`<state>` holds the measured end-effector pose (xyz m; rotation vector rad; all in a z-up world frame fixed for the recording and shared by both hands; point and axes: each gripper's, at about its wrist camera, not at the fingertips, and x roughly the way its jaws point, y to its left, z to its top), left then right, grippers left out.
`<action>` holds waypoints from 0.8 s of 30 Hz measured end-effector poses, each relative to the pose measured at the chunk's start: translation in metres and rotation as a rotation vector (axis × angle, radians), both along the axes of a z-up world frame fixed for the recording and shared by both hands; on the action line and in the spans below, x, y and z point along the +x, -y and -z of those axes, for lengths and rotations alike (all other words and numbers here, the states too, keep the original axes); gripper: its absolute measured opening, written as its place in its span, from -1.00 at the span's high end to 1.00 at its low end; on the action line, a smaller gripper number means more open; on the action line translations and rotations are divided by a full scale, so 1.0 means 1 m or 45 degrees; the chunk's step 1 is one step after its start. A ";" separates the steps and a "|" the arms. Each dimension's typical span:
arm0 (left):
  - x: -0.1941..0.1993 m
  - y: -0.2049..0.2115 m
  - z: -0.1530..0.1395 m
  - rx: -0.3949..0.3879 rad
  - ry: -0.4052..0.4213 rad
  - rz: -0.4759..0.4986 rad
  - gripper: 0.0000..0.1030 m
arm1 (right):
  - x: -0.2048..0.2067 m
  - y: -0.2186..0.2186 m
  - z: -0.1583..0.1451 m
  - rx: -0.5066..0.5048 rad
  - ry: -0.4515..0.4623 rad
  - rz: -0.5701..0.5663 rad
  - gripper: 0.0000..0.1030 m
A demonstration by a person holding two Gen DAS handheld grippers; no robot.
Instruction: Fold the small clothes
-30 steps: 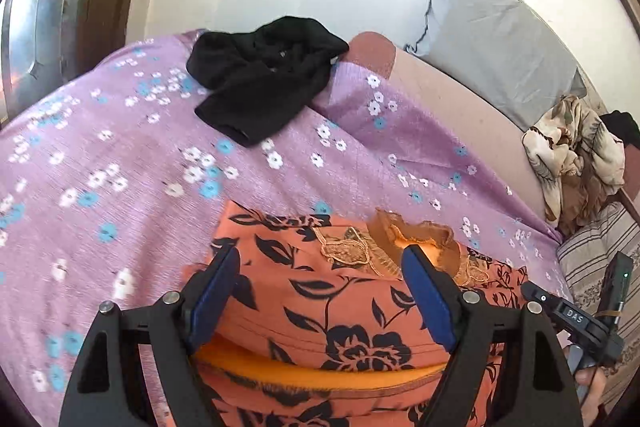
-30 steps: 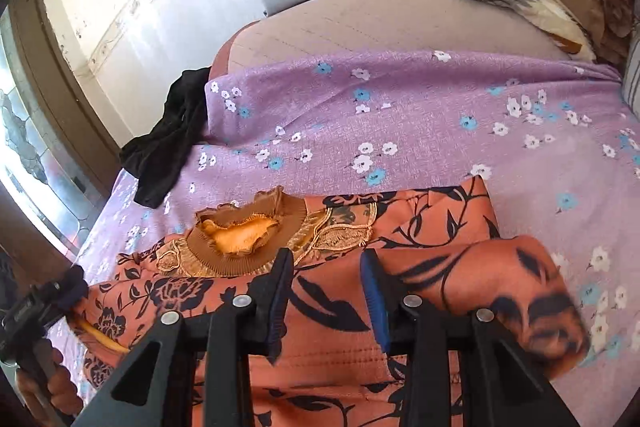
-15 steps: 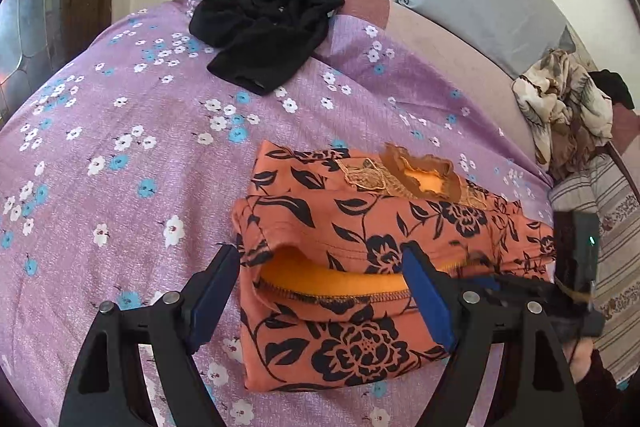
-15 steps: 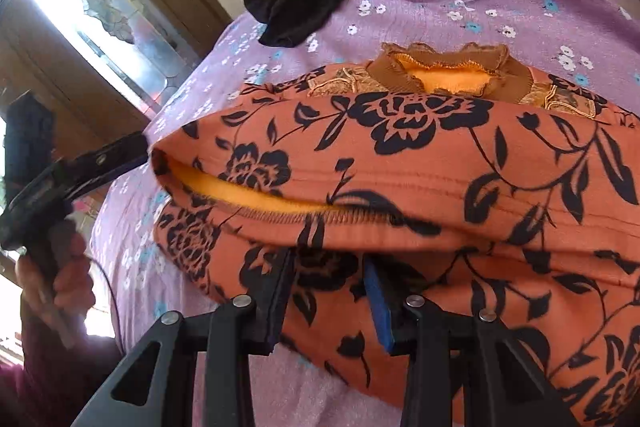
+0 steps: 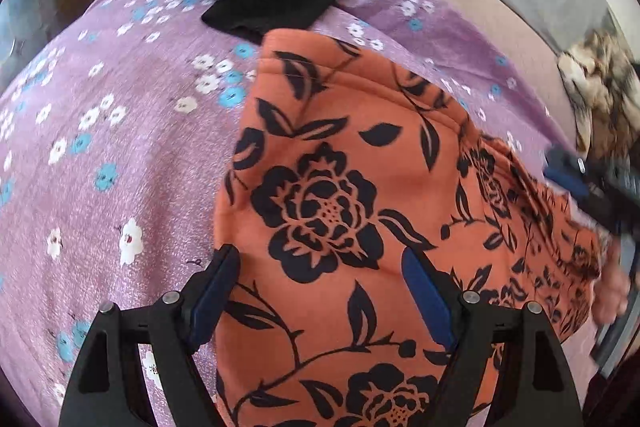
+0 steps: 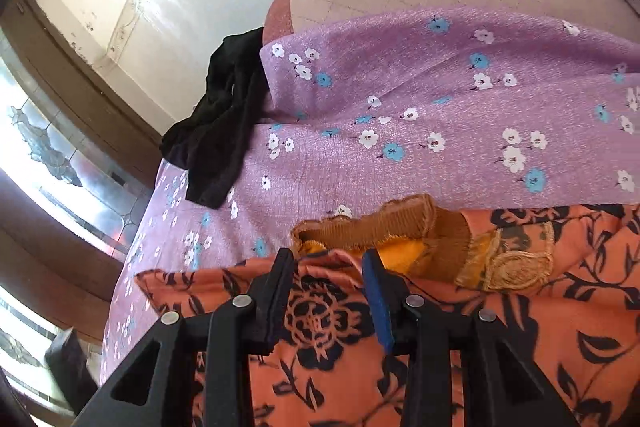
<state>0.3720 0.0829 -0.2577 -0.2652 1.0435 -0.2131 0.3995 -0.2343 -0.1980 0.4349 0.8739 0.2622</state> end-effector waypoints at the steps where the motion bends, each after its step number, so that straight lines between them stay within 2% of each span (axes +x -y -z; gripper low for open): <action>1: 0.000 -0.007 0.000 -0.052 -0.009 -0.028 -0.62 | -0.015 0.003 -0.002 -0.019 -0.012 -0.030 0.24; 2: -0.002 -0.011 -0.001 -0.067 -0.013 -0.052 -0.62 | -0.030 0.006 -0.004 -0.035 -0.027 -0.066 0.24; 6: -0.003 -0.017 0.010 0.047 -0.073 -0.130 -0.62 | -0.093 0.009 0.009 -0.097 -0.124 -0.191 0.24; 9: -0.006 -0.014 0.011 0.073 -0.070 -0.147 -0.62 | -0.115 0.023 0.033 -0.207 -0.212 -0.132 0.24; 11: -0.010 -0.007 0.009 0.084 -0.074 -0.122 -0.62 | -0.109 0.043 0.048 -0.250 -0.271 -0.039 0.27; 13: -0.012 0.000 0.008 0.118 -0.066 -0.104 -0.62 | -0.091 0.064 0.049 -0.245 -0.234 0.055 0.28; 16: -0.012 0.006 0.009 0.167 -0.056 -0.089 -0.62 | -0.049 0.085 0.047 -0.304 -0.212 0.206 0.28; 18: -0.009 0.007 0.008 0.176 -0.050 -0.092 -0.62 | -0.020 0.098 0.042 -0.303 -0.171 0.301 0.28; 21: -0.004 0.008 0.003 0.220 -0.023 -0.109 -0.62 | 0.001 0.112 0.022 -0.304 -0.037 0.497 0.26; 22: -0.001 0.011 0.001 0.239 -0.008 -0.122 -0.62 | 0.004 0.112 0.015 -0.283 -0.003 0.519 0.23; 24: -0.002 0.009 -0.005 0.251 0.014 -0.144 -0.62 | 0.003 0.099 0.005 -0.225 0.030 0.456 0.24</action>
